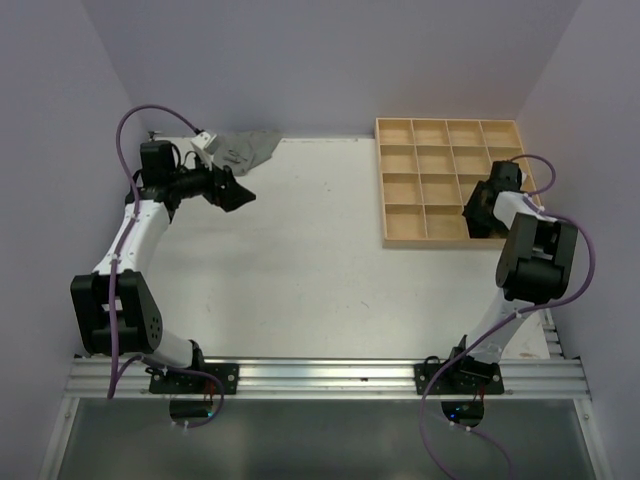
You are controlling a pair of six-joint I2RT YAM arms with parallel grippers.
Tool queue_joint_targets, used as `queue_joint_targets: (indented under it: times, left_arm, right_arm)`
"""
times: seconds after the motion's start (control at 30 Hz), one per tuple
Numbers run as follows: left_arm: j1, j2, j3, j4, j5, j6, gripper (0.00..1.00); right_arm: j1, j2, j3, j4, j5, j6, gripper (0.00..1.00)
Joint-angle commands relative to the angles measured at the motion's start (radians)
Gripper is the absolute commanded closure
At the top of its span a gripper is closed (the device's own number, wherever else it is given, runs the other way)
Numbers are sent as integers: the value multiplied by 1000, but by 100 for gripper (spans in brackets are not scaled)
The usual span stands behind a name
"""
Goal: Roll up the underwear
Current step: Place the rolled underwear into the container, then move the underwear to the center of the board
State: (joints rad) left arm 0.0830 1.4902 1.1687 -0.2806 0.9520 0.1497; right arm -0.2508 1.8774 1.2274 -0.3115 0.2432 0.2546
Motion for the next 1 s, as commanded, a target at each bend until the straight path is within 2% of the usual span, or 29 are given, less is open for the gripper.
queue_joint_targets:
  times: [0.0, 0.07, 0.1, 0.13, 0.3, 0.33, 0.4, 0.47, 0.53, 0.6, 0.67, 0.7, 0.8, 0.97]
  left_arm:
    - [9, -22, 57, -6, -21, 19, 0]
    - [11, -10, 69, -9, -44, 14, 0]
    - [12, -7, 75, -11, -48, 16, 0]
    - [14, 1, 85, -11, -58, 17, 0]
    - [24, 65, 132, 64, -243, 7, 0]
    - [24, 131, 188, 70, -309, 8, 0]
    - [24, 217, 264, 64, -350, 37, 0]
    - [24, 362, 386, 61, -390, 50, 9]
    - [23, 518, 537, 35, -436, 62, 23]
    - [20, 623, 645, 5, -434, 62, 28]
    - [6, 808, 841, -40, -481, 68, 29]
    - [0, 809, 880, -40, -499, 76, 29]
    - [-26, 938, 991, -45, -567, 102, 29]
    - [-69, 1015, 996, -54, -676, 155, 31]
  right_arm:
    - [13, -83, 34, -20, -38, 18, 20]
    - [15, -116, 41, -24, -51, 23, 16]
    - [18, -124, 47, -31, -48, 23, 6]
    - [22, -135, 64, -37, -42, 17, 1]
    - [91, -201, 124, -93, 54, -8, 1]
    - [122, -207, 151, -101, 74, -23, 1]
    - [159, -219, 187, -138, 123, -40, 1]
    - [221, -230, 222, -150, 155, -67, 1]
    - [280, -250, 239, -153, 137, -68, 1]
    - [312, -265, 239, -150, 108, -55, 2]
    - [366, -284, 231, -146, 82, -49, 1]
    - [383, -285, 230, -150, 77, -46, 1]
    - [423, -300, 202, -150, 31, -37, 2]
    - [446, -340, 133, -138, 1, -32, 2]
